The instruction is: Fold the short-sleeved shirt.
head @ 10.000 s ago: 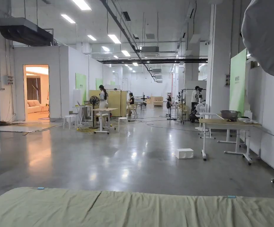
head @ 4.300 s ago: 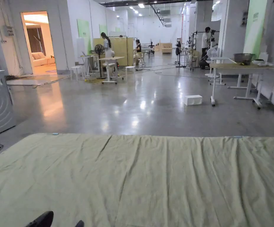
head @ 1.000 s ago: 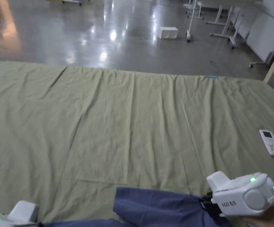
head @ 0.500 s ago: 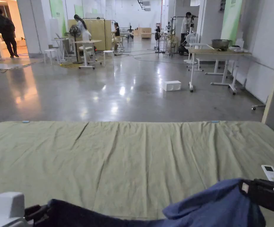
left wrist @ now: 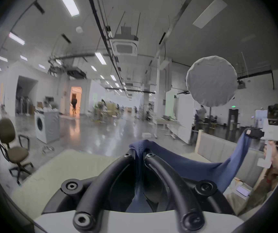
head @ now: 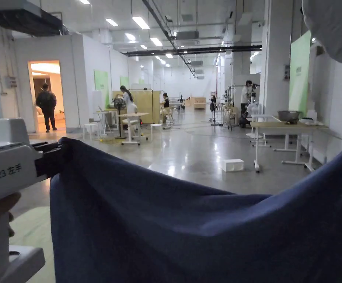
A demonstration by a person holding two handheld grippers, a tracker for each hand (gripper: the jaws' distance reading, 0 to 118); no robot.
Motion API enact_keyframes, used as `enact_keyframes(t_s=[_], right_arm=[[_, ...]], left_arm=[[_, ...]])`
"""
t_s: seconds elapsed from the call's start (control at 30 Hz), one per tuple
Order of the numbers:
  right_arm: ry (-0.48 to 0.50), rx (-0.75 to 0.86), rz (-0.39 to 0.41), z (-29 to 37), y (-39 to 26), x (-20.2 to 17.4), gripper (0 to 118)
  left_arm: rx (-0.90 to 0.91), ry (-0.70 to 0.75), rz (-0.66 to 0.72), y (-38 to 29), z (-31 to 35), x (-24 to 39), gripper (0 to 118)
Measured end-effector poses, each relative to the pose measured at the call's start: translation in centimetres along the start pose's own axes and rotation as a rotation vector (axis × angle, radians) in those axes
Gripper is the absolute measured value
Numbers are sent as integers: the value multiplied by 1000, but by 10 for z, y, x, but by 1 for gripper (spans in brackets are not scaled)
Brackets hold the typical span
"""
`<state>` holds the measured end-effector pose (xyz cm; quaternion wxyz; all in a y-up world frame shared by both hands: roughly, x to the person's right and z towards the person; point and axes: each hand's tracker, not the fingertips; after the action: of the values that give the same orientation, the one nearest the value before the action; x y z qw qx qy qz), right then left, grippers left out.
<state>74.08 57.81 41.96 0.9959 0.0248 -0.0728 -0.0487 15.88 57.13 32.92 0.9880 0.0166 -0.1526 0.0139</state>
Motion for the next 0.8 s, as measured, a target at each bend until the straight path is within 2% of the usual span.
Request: enact_keyframes(t_s=[0.2,0.23,0.3,0.33,0.4,0.63,0.8], right_arm=[[-53,90,26,-4,57,-3,3],[-70,94,43,-5,61,-2,3],[-109,144,148,-8,72,-6,3],[-106,119,123,-12,72,-6,3],[-114,116,126,-20,74,-5,3],[-138,115,190,-41,72,-14,3],[-140,106,190,-68,64,-16,3]], left_arm=[[64,38,52,44,-6,-19,8],[73,54,56,47,-8,-20,7],[60,72,23,50,-17,-22,7],[61,77,25,51,-21,-22,7],[55,77,36,53,-28,-24,7],[33,84,46,47,-62,-24,7],[32,84,20,32,-93,-28,7]])
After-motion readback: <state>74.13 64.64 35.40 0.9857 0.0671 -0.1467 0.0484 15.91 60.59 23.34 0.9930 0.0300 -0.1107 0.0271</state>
